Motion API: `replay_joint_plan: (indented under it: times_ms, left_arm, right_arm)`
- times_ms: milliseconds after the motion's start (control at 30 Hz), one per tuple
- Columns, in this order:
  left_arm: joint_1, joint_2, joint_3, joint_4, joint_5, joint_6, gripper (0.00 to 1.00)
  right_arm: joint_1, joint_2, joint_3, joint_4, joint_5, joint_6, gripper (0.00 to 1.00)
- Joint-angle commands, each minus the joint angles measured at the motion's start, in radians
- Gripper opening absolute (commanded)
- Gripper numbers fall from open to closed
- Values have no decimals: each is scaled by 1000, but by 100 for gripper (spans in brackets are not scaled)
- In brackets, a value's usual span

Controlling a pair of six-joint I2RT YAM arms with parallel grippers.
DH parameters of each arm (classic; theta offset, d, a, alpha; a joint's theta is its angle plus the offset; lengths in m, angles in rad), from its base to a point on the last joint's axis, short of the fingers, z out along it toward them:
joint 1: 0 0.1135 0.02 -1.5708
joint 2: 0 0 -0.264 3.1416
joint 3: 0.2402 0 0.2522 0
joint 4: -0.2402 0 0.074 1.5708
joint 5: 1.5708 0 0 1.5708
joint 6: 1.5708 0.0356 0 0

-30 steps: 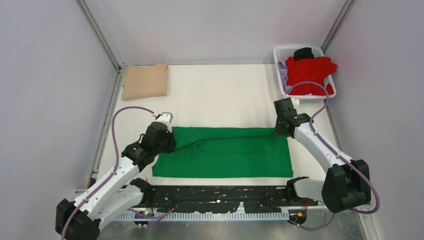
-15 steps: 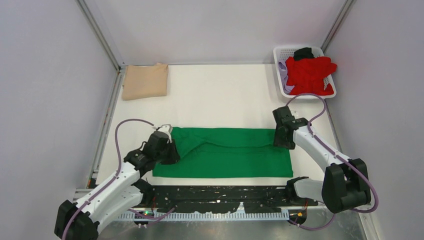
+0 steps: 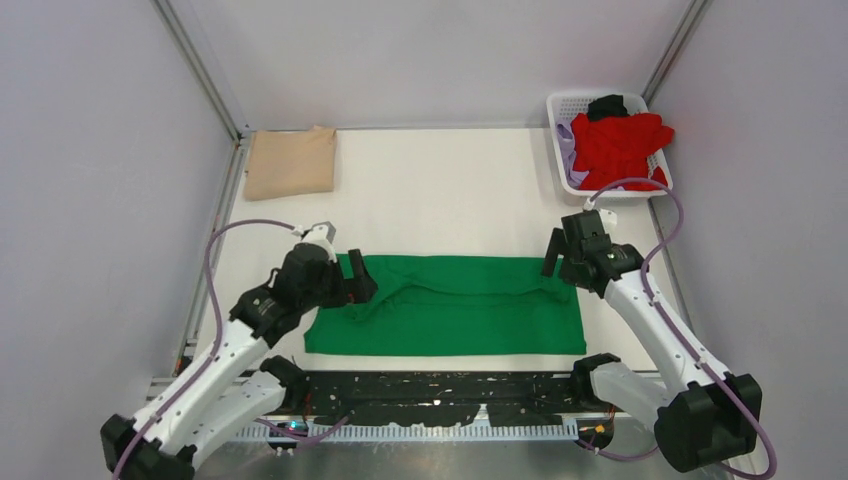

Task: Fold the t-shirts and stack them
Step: Fold the other side of the tshirt into a rectangle

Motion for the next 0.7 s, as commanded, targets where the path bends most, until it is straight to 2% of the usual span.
replay_joint_plan:
  times_ms: [0,133,267,533,667]
  left_arm:
    - [7,266,108,162,-29,92,100]
    - [11,531,251,148,24,142,100]
    - [12,706,303,166,88,168,100]
    - [13,848,281,234,200,159,99]
    - [9,847,247,260,295,152,99]
  right_arm:
    - [0,-58,-9,228,-152,-31,95]
    - [-3,-32,-34,337,-284,-20,95]
    - [-6,13,-29,340,-302,-26,96]
    - [-16,0,-45,327,-282,-38,95]
    - [-16,-26,-41,319,-285,-40,95]
